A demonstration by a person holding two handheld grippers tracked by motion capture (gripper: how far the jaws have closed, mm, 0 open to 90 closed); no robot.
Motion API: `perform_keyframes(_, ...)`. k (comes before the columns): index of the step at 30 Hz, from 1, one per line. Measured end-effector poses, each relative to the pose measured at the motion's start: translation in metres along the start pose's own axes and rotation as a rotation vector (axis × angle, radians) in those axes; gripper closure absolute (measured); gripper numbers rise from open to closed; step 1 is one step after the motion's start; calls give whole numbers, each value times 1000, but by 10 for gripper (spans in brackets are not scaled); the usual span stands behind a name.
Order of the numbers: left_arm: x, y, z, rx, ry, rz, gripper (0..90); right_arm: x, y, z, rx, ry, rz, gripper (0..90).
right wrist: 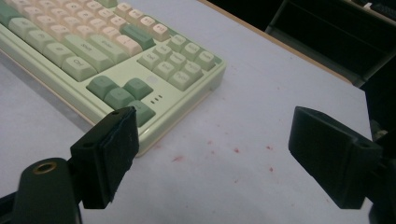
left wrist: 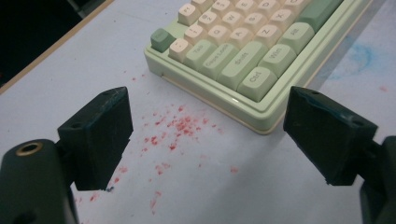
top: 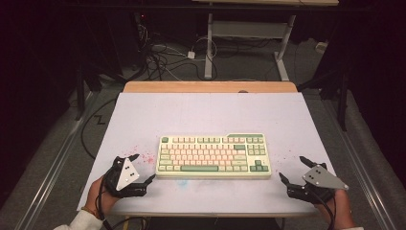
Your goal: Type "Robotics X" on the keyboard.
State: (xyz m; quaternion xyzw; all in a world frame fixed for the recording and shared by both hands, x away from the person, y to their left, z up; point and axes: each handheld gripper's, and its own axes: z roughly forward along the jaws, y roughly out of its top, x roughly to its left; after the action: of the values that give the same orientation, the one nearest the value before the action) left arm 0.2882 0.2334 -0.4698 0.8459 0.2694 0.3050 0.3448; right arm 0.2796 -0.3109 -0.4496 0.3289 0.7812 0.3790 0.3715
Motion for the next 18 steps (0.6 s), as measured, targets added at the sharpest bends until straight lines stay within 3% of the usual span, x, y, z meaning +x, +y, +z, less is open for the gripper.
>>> perform_keyframes(6, -1, -2, 2, 9, -10, -4, 149, -2, -12, 5, 34, 6, 18, 168)
perform_keyframes(18, -6, -4, 1, 4, -18, 18, 150, 4, -5, 3, 2, 2, -3, 168)
